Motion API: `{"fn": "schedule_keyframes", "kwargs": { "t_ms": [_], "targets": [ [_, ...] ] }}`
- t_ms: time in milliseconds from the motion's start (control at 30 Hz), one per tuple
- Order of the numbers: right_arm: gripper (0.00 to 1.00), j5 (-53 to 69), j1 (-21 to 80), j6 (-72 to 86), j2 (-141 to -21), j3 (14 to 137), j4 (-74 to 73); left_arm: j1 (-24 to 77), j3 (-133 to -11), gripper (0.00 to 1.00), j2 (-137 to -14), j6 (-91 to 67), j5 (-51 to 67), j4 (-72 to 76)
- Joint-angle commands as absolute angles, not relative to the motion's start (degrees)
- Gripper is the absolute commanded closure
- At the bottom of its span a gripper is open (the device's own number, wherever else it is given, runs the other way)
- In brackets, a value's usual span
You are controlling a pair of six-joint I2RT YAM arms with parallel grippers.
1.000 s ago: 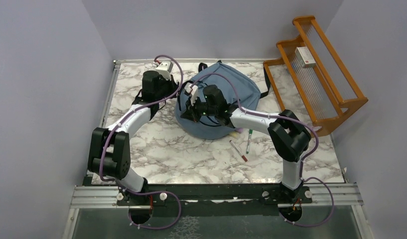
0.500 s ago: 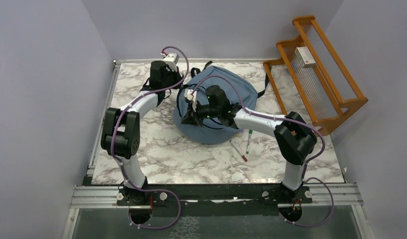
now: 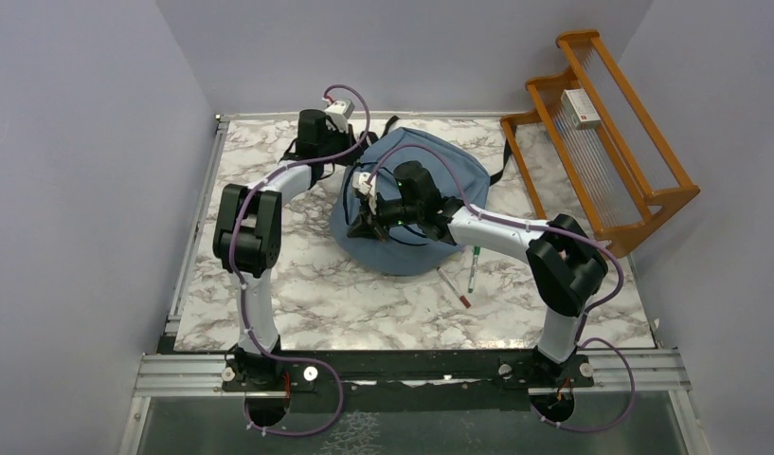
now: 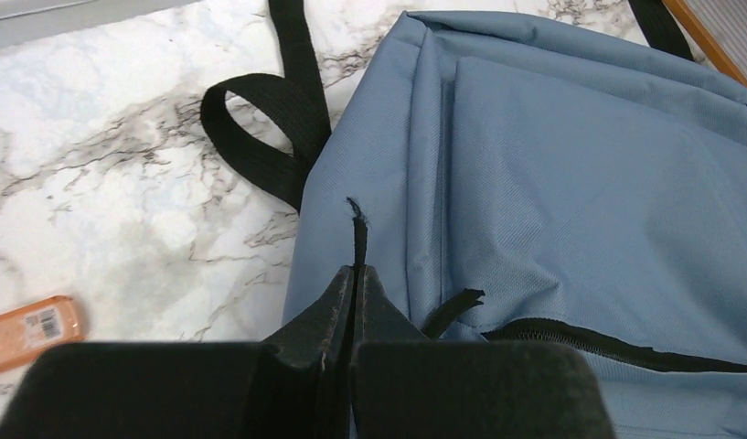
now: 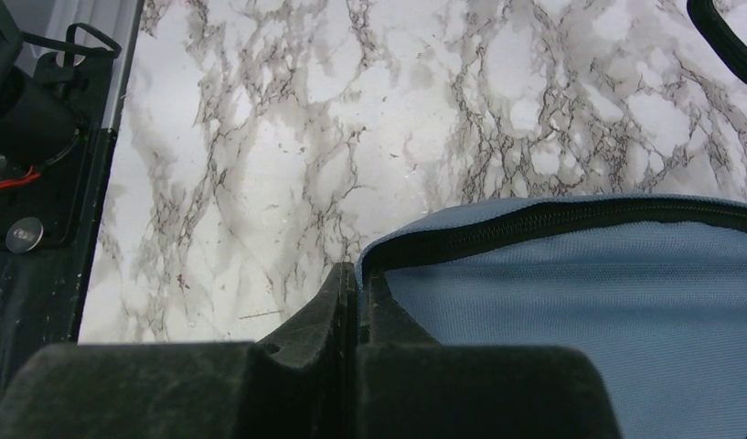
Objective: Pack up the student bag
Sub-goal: Zip the student bag at the center of the board.
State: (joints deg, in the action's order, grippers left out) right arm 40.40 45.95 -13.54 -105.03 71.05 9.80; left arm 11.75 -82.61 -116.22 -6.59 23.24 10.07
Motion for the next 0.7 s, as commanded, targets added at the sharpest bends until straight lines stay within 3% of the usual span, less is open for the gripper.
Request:
{"fn": "schedule_keyframes", "kwargs": {
  "t_ms": [0, 233, 333, 467, 567, 667],
  "targets": [
    [0.99, 51.3, 47.8, -12.8, -102.2, 70.7, 7.7, 11.5, -88.4, 1.0, -120.3, -6.2, 24.5, 14.6],
    [0.99, 48.1, 47.7, -11.1, -102.5, 70.5, 10.0, 11.5, -94.2, 1.0, -121.6, -8.5, 26.1, 11.5],
    [0.99, 44.4, 47.5, -8.8, -102.3, 70.2, 11.9, 11.5, -95.2, 0.94, -119.5, -9.0, 25.1, 9.2],
    [0.99, 35.7, 46.8, -3.7, -101.8, 70.9, 14.1, 11.0, -93.2, 0.79, -113.4, -9.9, 20.9, 7.1],
    [0.99, 31.3, 45.0, 0.7, -102.1, 72.7, 16.5, 9.6, -90.2, 0.56, -108.3, -12.4, 16.8, 6.2],
    [1.0, 30.4, 43.0, 4.8, -104.1, 77.1, 16.8, 7.2, -85.5, 0.46, -102.5, -15.9, 14.0, 6.6]
  ]
}}
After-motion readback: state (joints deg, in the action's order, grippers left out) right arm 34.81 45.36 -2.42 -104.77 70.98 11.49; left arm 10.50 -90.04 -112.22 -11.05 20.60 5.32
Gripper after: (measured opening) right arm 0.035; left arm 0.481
